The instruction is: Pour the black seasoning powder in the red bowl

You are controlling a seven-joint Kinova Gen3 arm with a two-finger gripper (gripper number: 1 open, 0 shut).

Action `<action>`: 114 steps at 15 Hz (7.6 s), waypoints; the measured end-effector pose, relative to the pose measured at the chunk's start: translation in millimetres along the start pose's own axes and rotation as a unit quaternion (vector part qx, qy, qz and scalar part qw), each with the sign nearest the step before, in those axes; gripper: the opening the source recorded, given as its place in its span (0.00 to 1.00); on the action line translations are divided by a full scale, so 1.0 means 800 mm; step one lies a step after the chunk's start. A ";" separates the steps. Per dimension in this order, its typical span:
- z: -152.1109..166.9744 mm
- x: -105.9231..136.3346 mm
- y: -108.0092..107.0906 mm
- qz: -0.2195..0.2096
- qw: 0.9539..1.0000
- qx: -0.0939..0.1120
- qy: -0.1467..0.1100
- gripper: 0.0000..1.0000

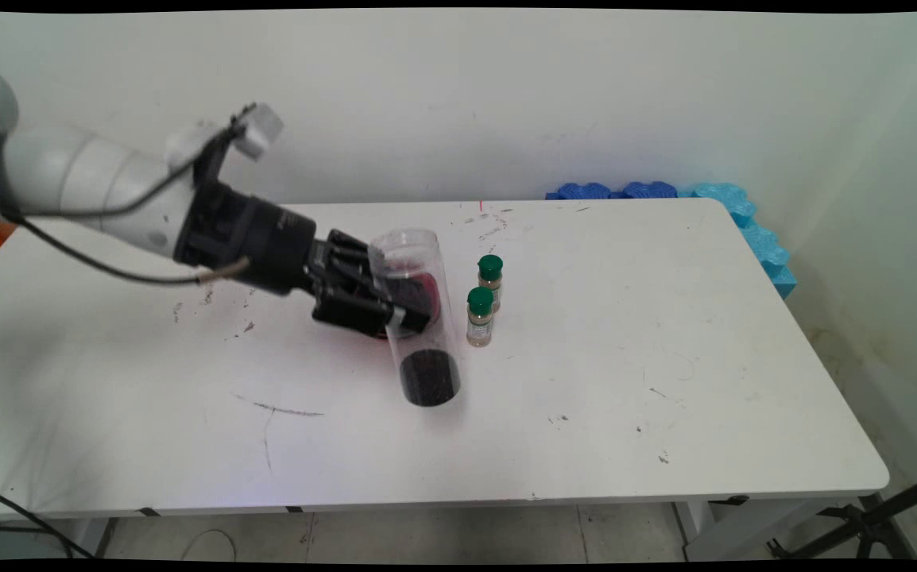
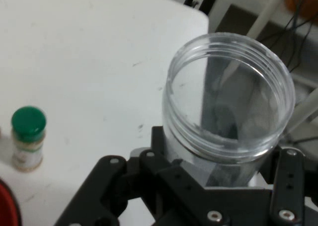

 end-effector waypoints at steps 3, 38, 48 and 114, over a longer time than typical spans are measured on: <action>-0.015 0.026 -0.004 -0.038 0.999 -0.017 0.009 0.00; -0.033 0.012 -0.154 -0.643 0.764 -0.047 -0.009 0.00; -0.024 0.005 -0.166 -0.745 0.662 -0.082 -0.012 0.00; -0.008 0.000 -0.170 -0.904 0.376 -0.204 0.019 0.00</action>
